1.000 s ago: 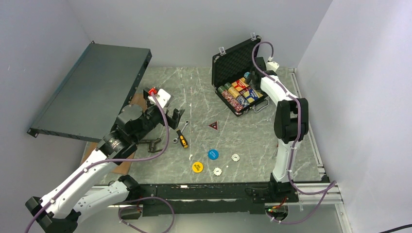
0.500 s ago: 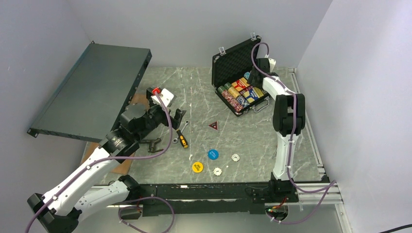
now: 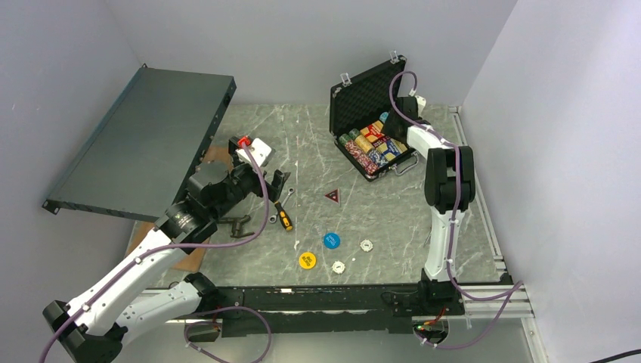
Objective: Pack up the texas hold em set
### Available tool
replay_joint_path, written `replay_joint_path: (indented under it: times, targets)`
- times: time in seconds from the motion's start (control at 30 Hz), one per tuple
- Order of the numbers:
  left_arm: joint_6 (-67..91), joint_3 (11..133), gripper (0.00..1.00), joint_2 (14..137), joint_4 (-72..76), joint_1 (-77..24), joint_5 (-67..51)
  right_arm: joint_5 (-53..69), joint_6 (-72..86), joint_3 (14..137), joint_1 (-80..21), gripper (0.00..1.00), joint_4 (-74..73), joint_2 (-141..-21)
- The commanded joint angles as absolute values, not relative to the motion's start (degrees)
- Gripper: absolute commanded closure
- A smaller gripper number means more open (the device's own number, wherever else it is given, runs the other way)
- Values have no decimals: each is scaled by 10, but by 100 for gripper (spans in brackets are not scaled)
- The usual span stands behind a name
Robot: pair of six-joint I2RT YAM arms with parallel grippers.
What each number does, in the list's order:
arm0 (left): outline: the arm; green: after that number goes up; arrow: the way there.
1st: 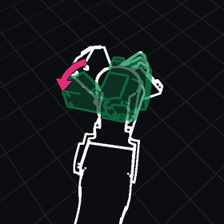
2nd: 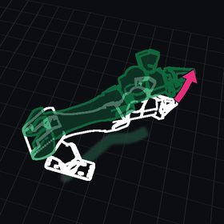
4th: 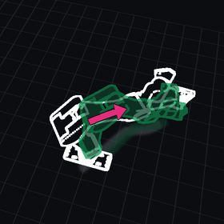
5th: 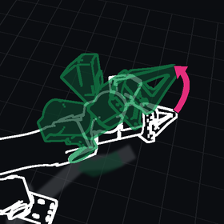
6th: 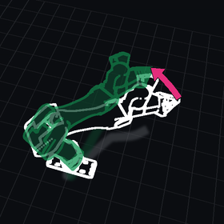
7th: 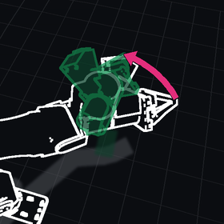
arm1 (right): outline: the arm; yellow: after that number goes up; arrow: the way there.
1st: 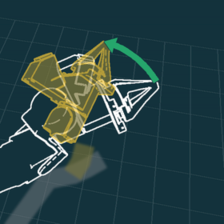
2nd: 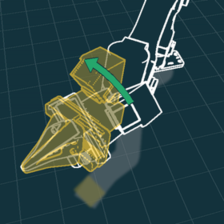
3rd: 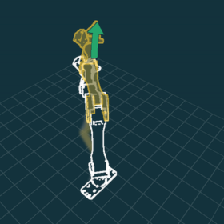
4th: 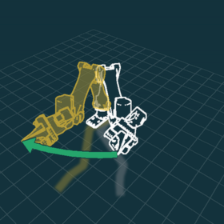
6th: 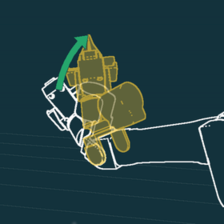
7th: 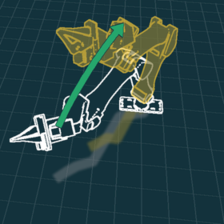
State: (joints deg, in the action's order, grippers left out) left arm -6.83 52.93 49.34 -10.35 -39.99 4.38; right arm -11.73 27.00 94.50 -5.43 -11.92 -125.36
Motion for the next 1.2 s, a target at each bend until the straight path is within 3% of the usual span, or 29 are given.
replay_joint_path:
  times: [0.0, 0.27, 0.5, 0.83, 1.17]
  targets:
    - [-70, 542, 1, 492, -88, -403, 36, -102, 272, 948, -65, 38, -139, -1237]
    - [-69, 544, 1, 494, -89, -402, 35, -149, 233, 987, -92, 35, -158, -1210]
    - [-69, 543, 1, 499, -90, -402, 35, -116, 264, 1001, -104, 46, -160, -1240]
    - [-65, 546, 1, 494, -90, -403, 28, -164, 256, 901, -105, 47, -145, -1211]
    - [-65, 545, 1, 491, -90, -402, 32, -139, 241, 1034, -107, 41, -219, -1228]
